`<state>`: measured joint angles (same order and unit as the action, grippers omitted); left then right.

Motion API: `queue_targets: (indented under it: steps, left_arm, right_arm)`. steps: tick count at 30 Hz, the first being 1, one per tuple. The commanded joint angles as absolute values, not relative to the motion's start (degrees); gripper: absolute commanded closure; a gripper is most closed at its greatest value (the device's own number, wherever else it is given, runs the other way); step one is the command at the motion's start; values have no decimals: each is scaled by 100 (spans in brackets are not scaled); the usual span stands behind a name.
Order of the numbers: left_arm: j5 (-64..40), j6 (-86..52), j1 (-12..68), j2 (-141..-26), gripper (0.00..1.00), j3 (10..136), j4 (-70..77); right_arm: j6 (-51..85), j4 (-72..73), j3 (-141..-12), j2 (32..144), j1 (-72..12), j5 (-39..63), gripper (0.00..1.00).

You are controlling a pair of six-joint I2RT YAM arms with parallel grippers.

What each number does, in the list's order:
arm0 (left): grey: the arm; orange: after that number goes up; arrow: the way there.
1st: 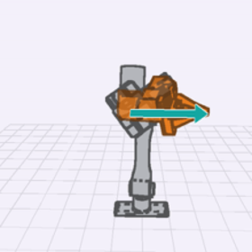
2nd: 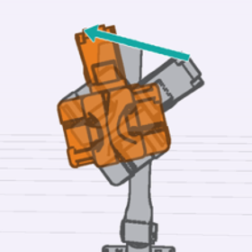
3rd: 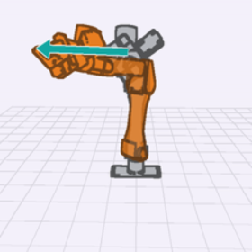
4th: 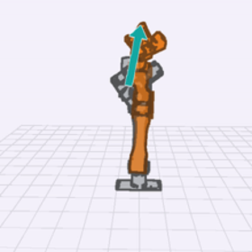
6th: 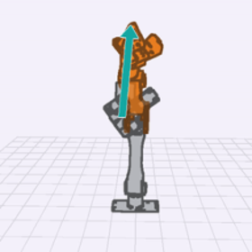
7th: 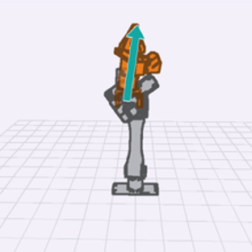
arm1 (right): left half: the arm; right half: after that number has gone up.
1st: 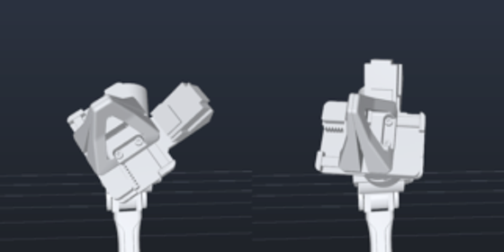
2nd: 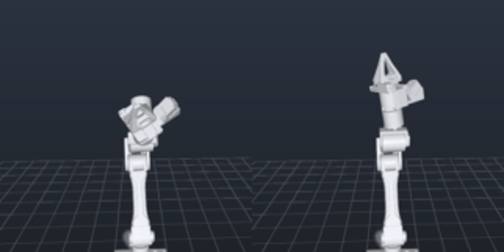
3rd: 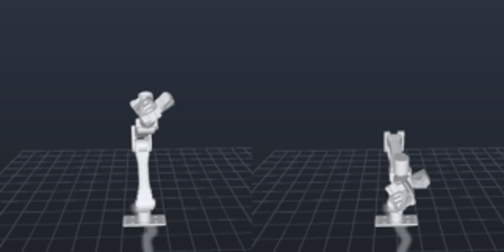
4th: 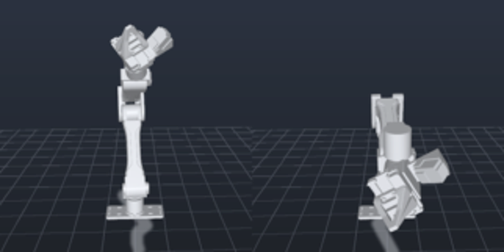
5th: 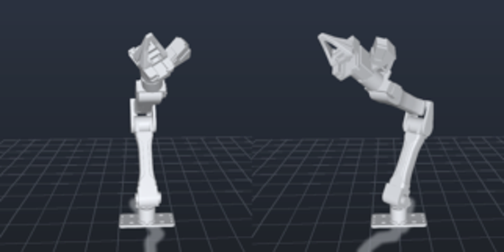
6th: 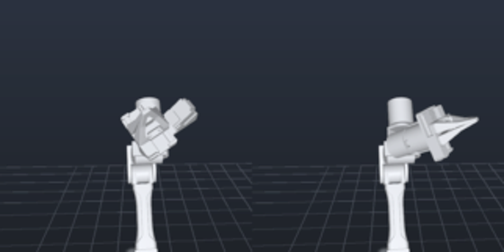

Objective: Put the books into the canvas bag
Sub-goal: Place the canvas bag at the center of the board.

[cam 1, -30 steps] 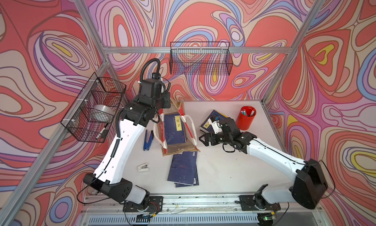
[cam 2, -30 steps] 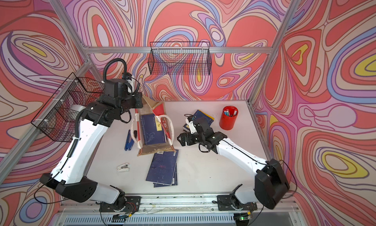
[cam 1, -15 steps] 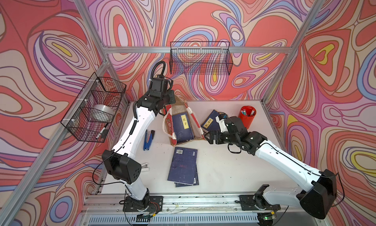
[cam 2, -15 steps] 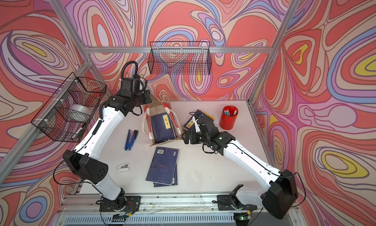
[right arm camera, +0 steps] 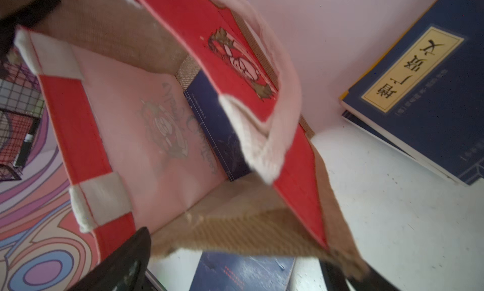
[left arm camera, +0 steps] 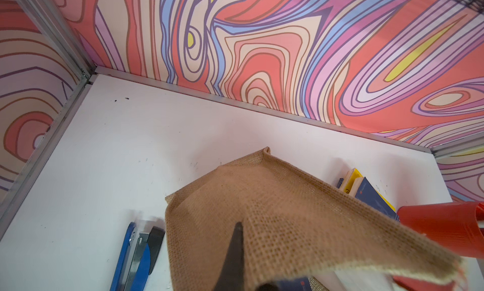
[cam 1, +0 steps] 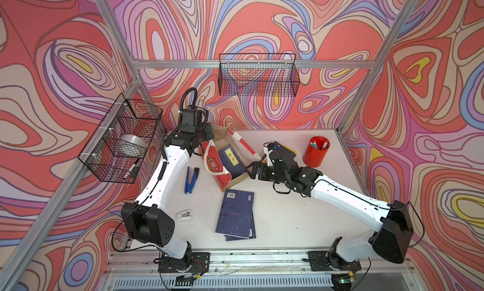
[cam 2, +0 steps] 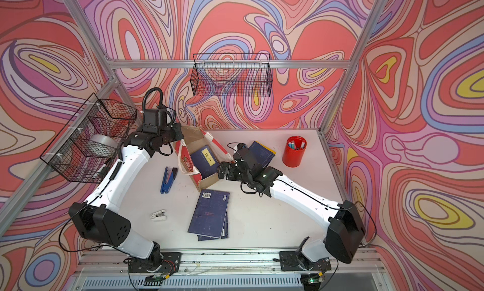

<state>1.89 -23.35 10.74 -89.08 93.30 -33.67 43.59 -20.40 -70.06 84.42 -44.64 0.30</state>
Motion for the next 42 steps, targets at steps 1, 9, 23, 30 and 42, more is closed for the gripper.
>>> queue_targets:
  steps: [1,9,23,30,42]
  left_arm:
    - [-79,-2461,953,-8612,100,9130,-3029]
    - [-334,-2575,826,-8352,100,8758,-2834]
    - [-713,-2701,659,-8380,100,8798,-2721]
    - [-1098,-2705,650,-8249,100,8749,-2888]
    - [-1544,-2802,650,-7273,100,7636,-3562]
  right_arm:
    - [4794,-1626,-7362,8831,-4458,-231,2]
    - [5157,-2483,-8068,9456,-4649,-1357,3]
    - [4988,-2658,-8433,9536,-4782,-1504,79]
    - [4376,-2834,-8649,9493,-4142,-1357,100]
    - [3204,-3570,-9813,10118,-3219,180,97]
